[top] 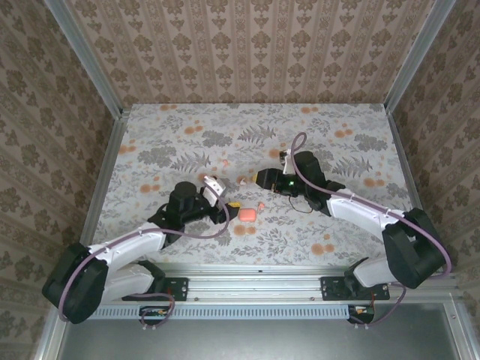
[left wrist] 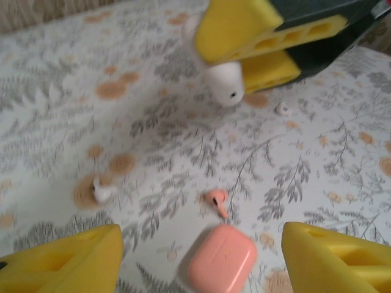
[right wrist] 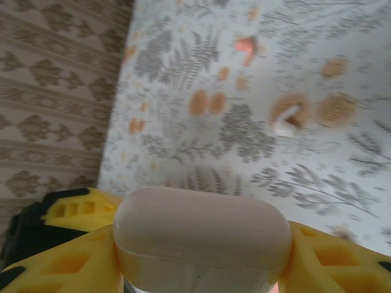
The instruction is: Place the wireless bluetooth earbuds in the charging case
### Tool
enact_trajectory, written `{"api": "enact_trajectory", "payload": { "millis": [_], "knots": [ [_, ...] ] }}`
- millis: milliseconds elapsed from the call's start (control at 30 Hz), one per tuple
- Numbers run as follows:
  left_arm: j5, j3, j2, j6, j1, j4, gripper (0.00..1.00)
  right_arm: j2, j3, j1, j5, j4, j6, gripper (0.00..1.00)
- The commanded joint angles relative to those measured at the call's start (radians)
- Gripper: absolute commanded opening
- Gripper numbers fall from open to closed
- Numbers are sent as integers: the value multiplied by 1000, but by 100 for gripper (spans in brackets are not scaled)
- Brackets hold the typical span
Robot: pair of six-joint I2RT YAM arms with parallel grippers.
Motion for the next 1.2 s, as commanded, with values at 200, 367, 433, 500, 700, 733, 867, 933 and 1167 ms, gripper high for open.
{"api": "enact_trajectory", "payload": {
  "millis": [200,367,433,500,700,733,867,933,1167],
  "knots": [
    [-19,-44,43,27,-46,299,68,-51,-46,76,-33,242,88,56],
    [-50,-65,77,-19,-57,444,67,-50,-58,99,-29,277,110,56],
    [-60,-67,97,-39,-62,489,66,-45,-64,109,-30,294,117,56],
    [-69,-64,118,-50,-69,517,65,-42,-69,117,-27,310,123,56],
    [-101,-68,174,-97,-91,627,62,-40,-72,135,-23,326,131,56],
    [-104,-66,181,-102,-96,638,61,-40,-72,137,-23,326,131,56],
    [-130,-66,195,-122,-110,675,56,-38,-74,140,-21,328,131,56],
    [-146,-67,195,-128,-115,682,53,-37,-79,141,-19,331,134,56],
    [-167,-71,180,-128,-121,683,39,-40,-83,144,-16,332,133,56]
  ]
}}
